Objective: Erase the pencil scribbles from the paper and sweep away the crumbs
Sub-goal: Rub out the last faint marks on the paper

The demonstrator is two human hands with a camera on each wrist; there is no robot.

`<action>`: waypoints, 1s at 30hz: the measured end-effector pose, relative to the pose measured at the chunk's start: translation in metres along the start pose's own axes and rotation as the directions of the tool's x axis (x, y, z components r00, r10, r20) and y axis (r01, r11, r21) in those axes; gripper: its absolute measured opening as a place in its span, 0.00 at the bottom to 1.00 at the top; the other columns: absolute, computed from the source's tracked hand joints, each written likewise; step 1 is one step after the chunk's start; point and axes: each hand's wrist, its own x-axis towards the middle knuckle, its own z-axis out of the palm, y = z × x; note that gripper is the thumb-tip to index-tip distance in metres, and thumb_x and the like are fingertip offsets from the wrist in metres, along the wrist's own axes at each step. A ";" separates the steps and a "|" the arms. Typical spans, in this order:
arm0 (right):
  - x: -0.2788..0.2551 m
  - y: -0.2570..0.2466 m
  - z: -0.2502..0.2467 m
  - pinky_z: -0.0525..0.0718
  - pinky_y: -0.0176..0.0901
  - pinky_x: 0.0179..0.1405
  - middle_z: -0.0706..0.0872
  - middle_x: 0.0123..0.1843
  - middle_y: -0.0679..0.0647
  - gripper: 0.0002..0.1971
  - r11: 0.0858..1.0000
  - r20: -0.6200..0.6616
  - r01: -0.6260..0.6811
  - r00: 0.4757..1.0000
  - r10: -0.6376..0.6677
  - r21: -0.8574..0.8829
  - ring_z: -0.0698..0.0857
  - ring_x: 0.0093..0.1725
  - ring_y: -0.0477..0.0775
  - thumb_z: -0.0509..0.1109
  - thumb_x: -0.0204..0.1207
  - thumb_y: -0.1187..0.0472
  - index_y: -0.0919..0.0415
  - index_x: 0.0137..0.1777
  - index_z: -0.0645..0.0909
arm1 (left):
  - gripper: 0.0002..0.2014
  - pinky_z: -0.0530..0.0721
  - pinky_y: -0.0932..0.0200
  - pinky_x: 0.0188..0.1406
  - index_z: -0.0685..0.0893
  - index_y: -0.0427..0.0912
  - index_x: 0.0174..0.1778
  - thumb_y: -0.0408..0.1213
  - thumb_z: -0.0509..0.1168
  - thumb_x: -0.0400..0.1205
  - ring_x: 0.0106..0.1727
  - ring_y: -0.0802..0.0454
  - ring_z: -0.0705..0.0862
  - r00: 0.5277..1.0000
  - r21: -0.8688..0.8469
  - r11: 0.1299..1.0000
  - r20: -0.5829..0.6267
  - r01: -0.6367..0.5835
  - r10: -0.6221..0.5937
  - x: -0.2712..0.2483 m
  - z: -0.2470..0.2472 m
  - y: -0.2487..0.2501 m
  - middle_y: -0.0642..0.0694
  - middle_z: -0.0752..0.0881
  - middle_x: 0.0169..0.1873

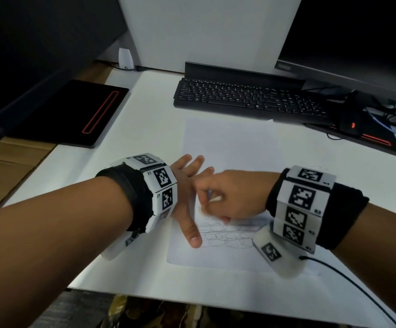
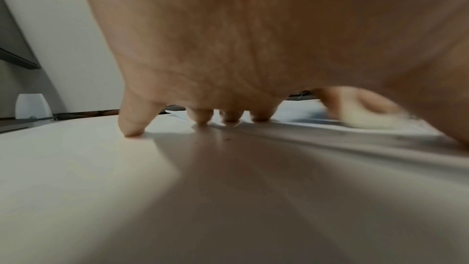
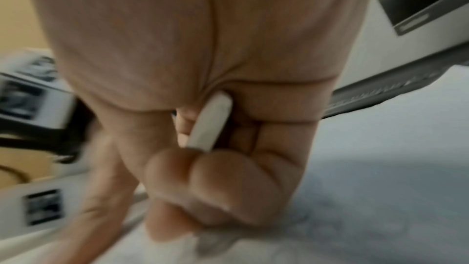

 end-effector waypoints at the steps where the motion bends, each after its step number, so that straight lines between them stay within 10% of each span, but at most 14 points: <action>1: -0.002 -0.002 0.004 0.88 0.51 0.50 0.88 0.31 0.49 0.06 1.000 0.040 0.015 0.999 -0.015 0.006 0.89 0.36 0.53 0.66 0.83 0.54 0.50 0.45 0.75 | 0.63 0.22 0.57 0.56 0.29 0.55 0.83 0.67 0.72 0.69 0.77 0.57 0.23 1.000 0.009 1.000 -0.010 -0.010 0.010 0.000 -0.001 0.001 0.51 0.24 0.81; 6: -0.003 0.008 -0.010 0.88 0.47 0.45 0.88 0.31 0.49 0.05 0.999 -0.056 -0.052 0.997 0.053 0.017 0.84 0.27 0.47 0.66 0.83 0.54 0.52 0.46 0.77 | 0.68 0.32 0.43 0.77 0.27 0.62 0.81 0.69 0.75 0.63 0.81 0.47 0.24 1.000 -0.045 0.999 -0.002 0.029 -0.029 0.006 0.004 -0.005 0.51 0.24 0.81; 10: -0.007 0.001 0.003 0.87 0.45 0.46 0.87 0.31 0.48 0.05 1.000 0.029 0.019 0.999 -0.019 -0.011 0.87 0.34 0.49 0.66 0.83 0.55 0.50 0.44 0.76 | 0.65 0.27 0.53 0.66 0.27 0.58 0.82 0.68 0.73 0.66 0.80 0.51 0.23 1.000 0.003 1.000 -0.019 -0.015 0.015 0.006 0.002 -0.003 0.52 0.25 0.81; 18: -0.006 0.002 0.001 0.87 0.42 0.39 0.87 0.31 0.50 0.06 0.999 0.045 0.028 0.999 -0.029 0.031 0.85 0.29 0.47 0.67 0.83 0.57 0.52 0.44 0.76 | 0.68 0.41 0.21 0.77 0.28 0.67 0.80 0.74 0.74 0.58 0.81 0.44 0.22 0.999 -0.001 1.000 0.041 0.008 -0.008 0.018 0.009 -0.010 0.53 0.20 0.79; 30: -0.010 0.013 -0.011 0.86 0.42 0.40 0.89 0.33 0.53 0.04 0.997 -0.064 -0.050 0.997 0.053 0.054 0.85 0.28 0.48 0.67 0.83 0.56 0.54 0.46 0.78 | 0.69 0.41 0.25 0.77 0.25 0.69 0.78 0.74 0.74 0.58 0.81 0.45 0.24 0.999 -0.021 1.000 0.031 0.023 -0.022 0.019 0.008 -0.013 0.51 0.21 0.80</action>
